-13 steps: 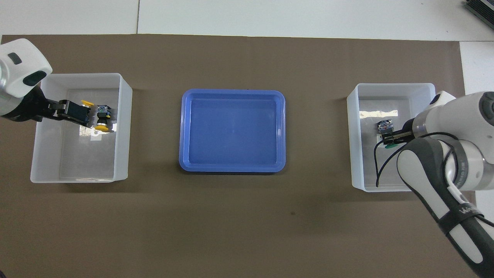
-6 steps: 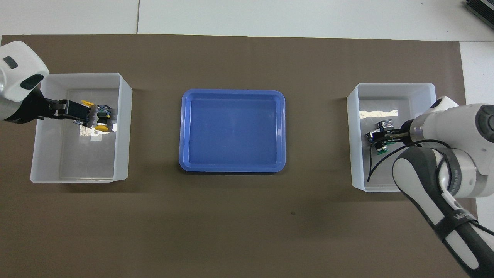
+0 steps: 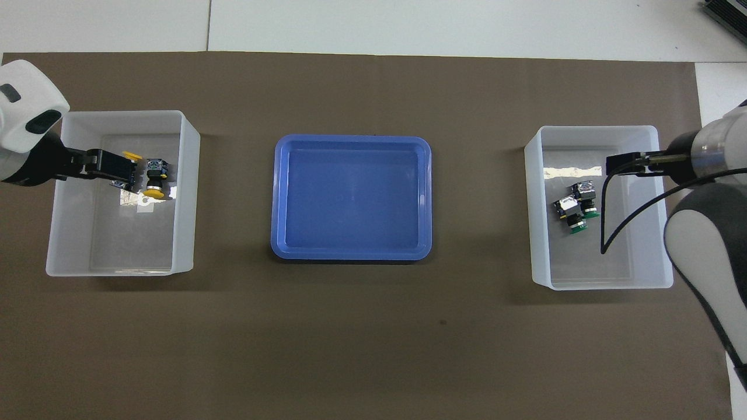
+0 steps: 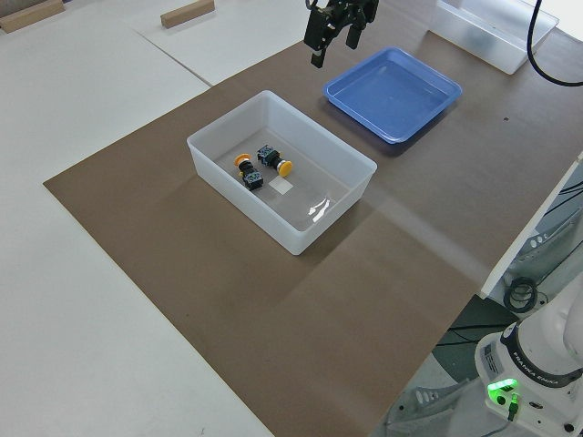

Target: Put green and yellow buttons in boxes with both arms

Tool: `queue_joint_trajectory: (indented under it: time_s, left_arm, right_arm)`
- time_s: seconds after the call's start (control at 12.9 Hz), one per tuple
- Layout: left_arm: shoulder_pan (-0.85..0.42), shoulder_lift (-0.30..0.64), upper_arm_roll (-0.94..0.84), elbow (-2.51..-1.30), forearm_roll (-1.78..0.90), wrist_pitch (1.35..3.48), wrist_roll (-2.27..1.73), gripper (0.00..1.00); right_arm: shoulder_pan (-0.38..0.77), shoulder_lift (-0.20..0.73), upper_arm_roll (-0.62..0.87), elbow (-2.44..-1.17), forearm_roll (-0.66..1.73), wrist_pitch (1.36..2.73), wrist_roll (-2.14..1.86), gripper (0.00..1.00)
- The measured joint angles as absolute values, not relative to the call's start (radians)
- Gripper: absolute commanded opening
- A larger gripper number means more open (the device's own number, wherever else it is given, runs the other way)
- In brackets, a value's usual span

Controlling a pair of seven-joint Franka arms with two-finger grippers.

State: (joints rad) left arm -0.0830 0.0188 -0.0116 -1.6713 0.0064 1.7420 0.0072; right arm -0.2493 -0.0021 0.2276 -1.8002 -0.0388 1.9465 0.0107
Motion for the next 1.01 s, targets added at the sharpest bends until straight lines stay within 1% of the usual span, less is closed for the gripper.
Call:
queue_joint_trajectory:
  time_s: [0.23, 0.54, 0.78, 1.01]
  left_arm:
    - [-0.083, 0.014, -0.014, -1.671, 0.006, 1.742, 0.007, 1.0]
    - [-0.083, 0.005, -0.014, -1.671, 0.006, 1.742, 0.007, 1.0]
    - [-0.083, 0.003, -0.013, -1.671, 0.006, 1.742, 0.007, 1.0]
    - [-0.083, 0.003, -0.013, -1.671, 0.006, 1.742, 0.007, 1.0]
  right_arm:
    - [-0.259, -0.014, 0.221, -1.668, -0.04, 1.759, 0.013, 1.0]
    - [-0.27, -0.047, 0.186, -1.553, -0.04, 1.569, 0.014, 1.0]
    - [-0.256, -0.057, 0.164, -1.548, -0.04, 1.543, 0.015, 1.0]
    - [-0.115, -0.057, 0.029, -1.548, -0.039, 1.527, 0.028, 1.0]
